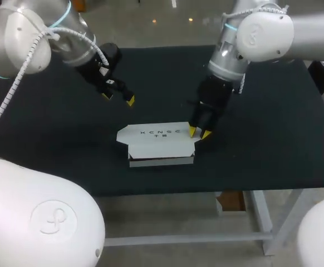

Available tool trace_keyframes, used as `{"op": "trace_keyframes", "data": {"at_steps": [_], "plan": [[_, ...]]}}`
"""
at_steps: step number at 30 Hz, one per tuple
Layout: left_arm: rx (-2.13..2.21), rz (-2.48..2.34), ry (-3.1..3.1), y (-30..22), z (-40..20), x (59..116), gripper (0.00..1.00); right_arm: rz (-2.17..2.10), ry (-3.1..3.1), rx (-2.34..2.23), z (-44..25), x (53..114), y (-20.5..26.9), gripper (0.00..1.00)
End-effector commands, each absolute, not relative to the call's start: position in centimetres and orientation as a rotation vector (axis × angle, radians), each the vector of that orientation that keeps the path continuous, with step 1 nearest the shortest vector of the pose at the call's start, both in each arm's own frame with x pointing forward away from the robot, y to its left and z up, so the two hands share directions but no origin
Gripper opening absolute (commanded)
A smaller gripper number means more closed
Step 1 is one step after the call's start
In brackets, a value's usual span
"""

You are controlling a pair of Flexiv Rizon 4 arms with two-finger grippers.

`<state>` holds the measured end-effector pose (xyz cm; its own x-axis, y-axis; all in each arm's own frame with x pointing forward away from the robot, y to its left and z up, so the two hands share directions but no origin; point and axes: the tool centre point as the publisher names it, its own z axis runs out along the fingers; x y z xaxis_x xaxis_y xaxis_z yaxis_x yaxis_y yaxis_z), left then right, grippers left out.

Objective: Assemble the packaging by folding the flat box into shape, placing the metal phone stand inside, and closing the box properly

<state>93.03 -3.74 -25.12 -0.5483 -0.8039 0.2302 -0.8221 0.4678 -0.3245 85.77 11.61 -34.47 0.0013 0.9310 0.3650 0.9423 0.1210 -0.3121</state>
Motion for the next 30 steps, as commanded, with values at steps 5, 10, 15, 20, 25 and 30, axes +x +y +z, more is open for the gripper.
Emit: {"op": "trace_keyframes", "data": {"at_steps": [5,10,15,20,25,30], "plan": [[1.885,0.339,-2.361,-6.1,-25.9,91.9,1.00,-0.053,-1.921,-1.809,-34.5,85.6,11.4,0.36],[1.992,0.251,-2.230,-6.6,-26.9,91.3,0.58,-0.071,-1.916,-1.813,-34.5,85.6,11.4,0.36],[2.085,0.186,-2.160,-6.6,-28.2,91.0,0.39,-0.092,-1.910,-1.814,-34.7,85.6,11.5,0.36],[2.111,0.167,-2.130,-6.3,-29.4,90.6,0.40,-0.110,-1.902,-1.818,-34.7,85.6,11.6,0.35],[2.123,0.138,-2.109,-6.1,-30.6,90.5,0.39,-0.129,-1.887,-1.820,-34.9,85.6,11.7,0.35],[2.120,0.119,-2.113,-6.1,-31.4,89.8,0.40,-0.136,-1.877,-1.819,-35.1,85.6,11.8,0.35]]}}
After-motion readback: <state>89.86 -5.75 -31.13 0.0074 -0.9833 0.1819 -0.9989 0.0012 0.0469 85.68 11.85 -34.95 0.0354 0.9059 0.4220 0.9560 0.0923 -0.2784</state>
